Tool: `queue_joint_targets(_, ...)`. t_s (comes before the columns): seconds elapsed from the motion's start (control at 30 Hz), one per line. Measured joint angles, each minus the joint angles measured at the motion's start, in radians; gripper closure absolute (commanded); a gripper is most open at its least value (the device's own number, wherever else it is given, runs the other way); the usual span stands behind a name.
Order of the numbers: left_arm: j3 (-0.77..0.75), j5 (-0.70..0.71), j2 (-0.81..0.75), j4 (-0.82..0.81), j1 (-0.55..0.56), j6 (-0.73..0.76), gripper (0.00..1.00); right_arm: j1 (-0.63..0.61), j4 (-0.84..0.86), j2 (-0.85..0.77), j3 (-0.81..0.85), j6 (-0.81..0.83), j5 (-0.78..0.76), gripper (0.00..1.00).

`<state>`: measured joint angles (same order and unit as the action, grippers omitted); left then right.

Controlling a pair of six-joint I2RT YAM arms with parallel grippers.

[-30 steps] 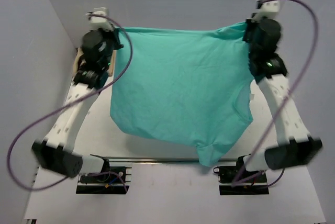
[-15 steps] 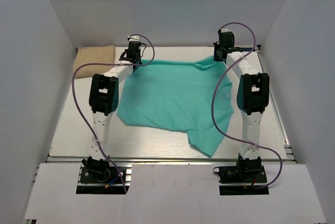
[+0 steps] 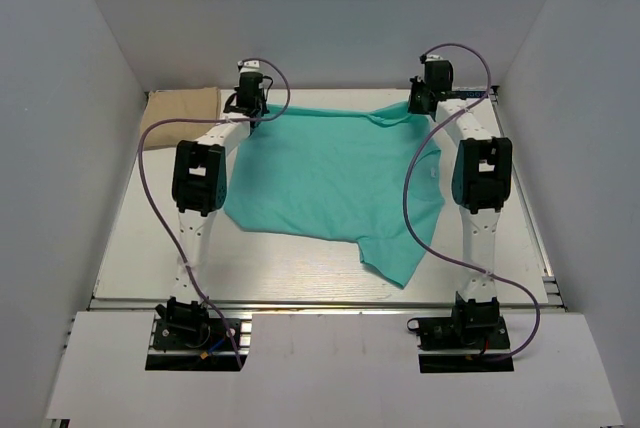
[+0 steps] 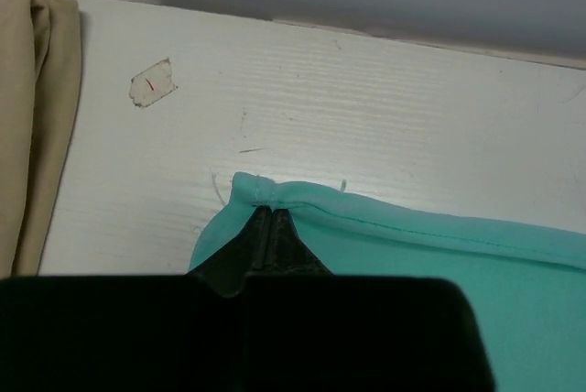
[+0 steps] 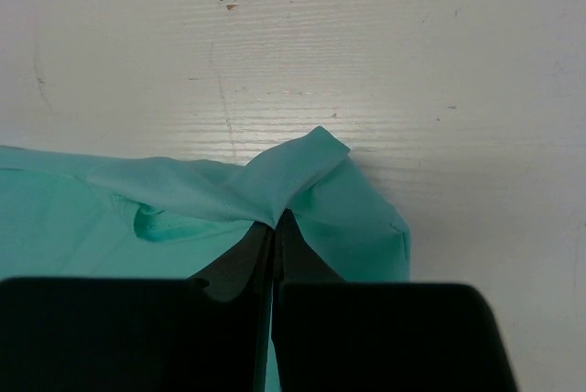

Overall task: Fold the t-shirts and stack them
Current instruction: Fold the flattened tshirt in 1/3 of the way

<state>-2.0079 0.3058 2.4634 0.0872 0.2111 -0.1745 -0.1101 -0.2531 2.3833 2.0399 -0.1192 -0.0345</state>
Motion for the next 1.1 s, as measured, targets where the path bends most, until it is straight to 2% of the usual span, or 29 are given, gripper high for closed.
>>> queue_joint_targets(0.13,0.108,-0.009,-0.057,-0.018,0.0,-0.006,1.0,0.008,-0.046,-0.037,-0.03,-0.039,0.033,1.0)
queue_joint_targets(0.27,0.269,-0.014,-0.17,-0.008,0.0,-0.01,1.0,0.017,-0.15,-0.149,-0.108,-0.082,0.079,1.0)
queue_joint_targets(0.53,0.499,-0.045,-0.434,0.016,0.0,-0.011,1.0,0.018,-0.277,-0.488,-0.411,-0.152,0.142,1.0)
queue_joint_targets(0.7,0.591,-0.063,-0.523,0.023,0.0,-0.023,1.0,0.018,-0.309,-0.573,-0.569,-0.18,0.182,1.0)
queue_joint_targets(0.77,0.614,-0.066,-0.526,0.037,0.0,-0.028,1.0,0.018,-0.311,-0.578,-0.634,-0.188,0.214,0.95)
queue_joint_targets(0.8,0.624,-0.067,-0.526,0.047,0.0,-0.029,0.91,0.018,-0.313,-0.578,-0.661,-0.192,0.226,0.72)
queue_joint_targets(0.83,0.633,-0.068,-0.526,0.068,0.0,-0.034,0.81,0.017,-0.315,-0.578,-0.698,-0.201,0.239,0.64)
queue_joint_targets(0.87,0.638,-0.068,-0.526,0.095,0.0,-0.04,0.75,0.017,-0.322,-0.578,-0.73,-0.199,0.246,0.63)
queue_joint_targets(0.9,0.638,-0.068,-0.525,0.123,0.0,-0.043,0.68,0.016,-0.333,-0.578,-0.752,-0.201,0.248,0.53)
queue_joint_targets(0.93,0.638,-0.065,-0.524,0.152,0.0,-0.053,0.4,0.016,-0.338,-0.578,-0.774,-0.203,0.247,0.45)
queue_joint_targets(0.97,0.636,-0.054,-0.524,0.189,0.0,-0.063,0.22,0.015,-0.351,-0.579,-0.788,-0.202,0.241,0.34)
queue_joint_targets(1.0,0.632,-0.042,-0.524,0.224,0.0,-0.074,0.03,0.015,-0.358,-0.583,-0.795,-0.203,0.232,0.18)
queue_joint_targets(1.1,0.615,0.012,-0.524,0.311,0.0,-0.117,0.0,0.015,-0.374,-0.622,-0.795,-0.19,0.188,0.16)
